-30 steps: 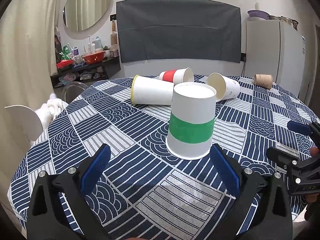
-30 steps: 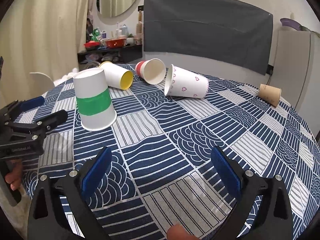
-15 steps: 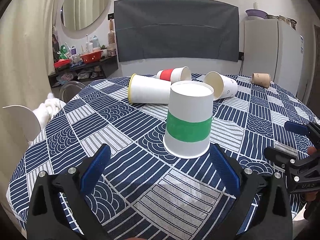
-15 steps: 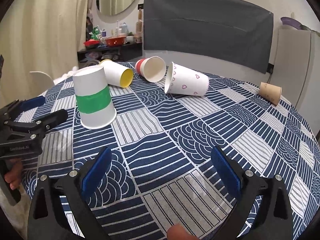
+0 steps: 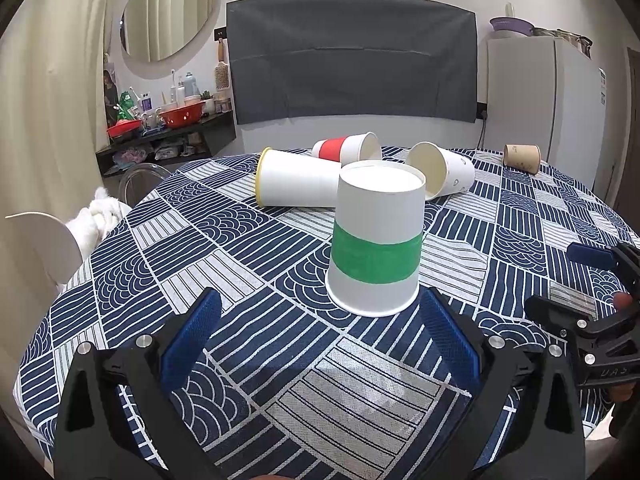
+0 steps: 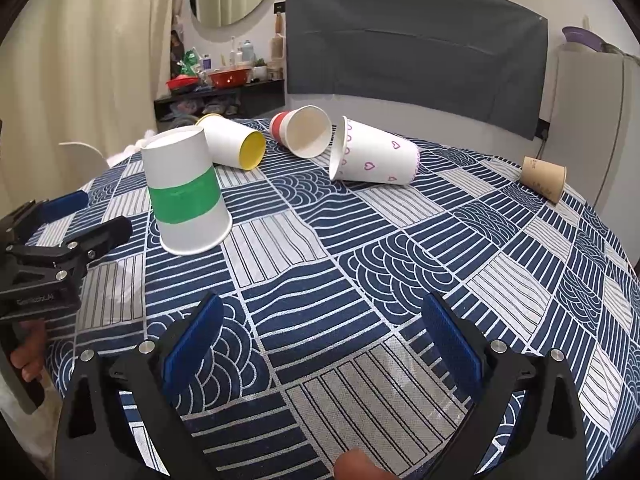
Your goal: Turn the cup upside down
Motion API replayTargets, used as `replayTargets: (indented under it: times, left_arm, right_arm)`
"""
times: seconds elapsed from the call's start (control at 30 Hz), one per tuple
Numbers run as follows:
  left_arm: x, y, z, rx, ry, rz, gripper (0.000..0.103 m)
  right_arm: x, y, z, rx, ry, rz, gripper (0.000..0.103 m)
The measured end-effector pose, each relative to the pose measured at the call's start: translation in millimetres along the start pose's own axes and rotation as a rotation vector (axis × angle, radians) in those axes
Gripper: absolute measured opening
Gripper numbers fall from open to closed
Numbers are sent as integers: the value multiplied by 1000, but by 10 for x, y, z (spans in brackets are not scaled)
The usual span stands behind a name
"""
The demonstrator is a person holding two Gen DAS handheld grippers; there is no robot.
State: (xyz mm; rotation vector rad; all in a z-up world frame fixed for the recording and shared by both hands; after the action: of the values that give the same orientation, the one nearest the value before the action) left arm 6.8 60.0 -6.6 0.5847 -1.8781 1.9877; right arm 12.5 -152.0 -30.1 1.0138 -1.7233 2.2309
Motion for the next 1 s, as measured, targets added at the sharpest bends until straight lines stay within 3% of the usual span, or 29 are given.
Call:
replayTargets:
  times: [1.0]
  left_arm:
    - [22,-2,-7,5,10,12,97]
  right_arm:
    - [-3,0,-28,9,-10,-6,95]
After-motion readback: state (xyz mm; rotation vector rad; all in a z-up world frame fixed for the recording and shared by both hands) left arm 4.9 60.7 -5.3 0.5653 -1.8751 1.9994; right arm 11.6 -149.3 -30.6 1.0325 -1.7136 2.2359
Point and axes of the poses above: each gripper's, at about its wrist camera, not at the fingertips, and x roughly against the way its jaws point, z to its right, y to its underside, the point moved 2 cm from there along -x, roughly the way its jaws point, and after that the axes turned 6 degrees about x, right-handed, at the moved point
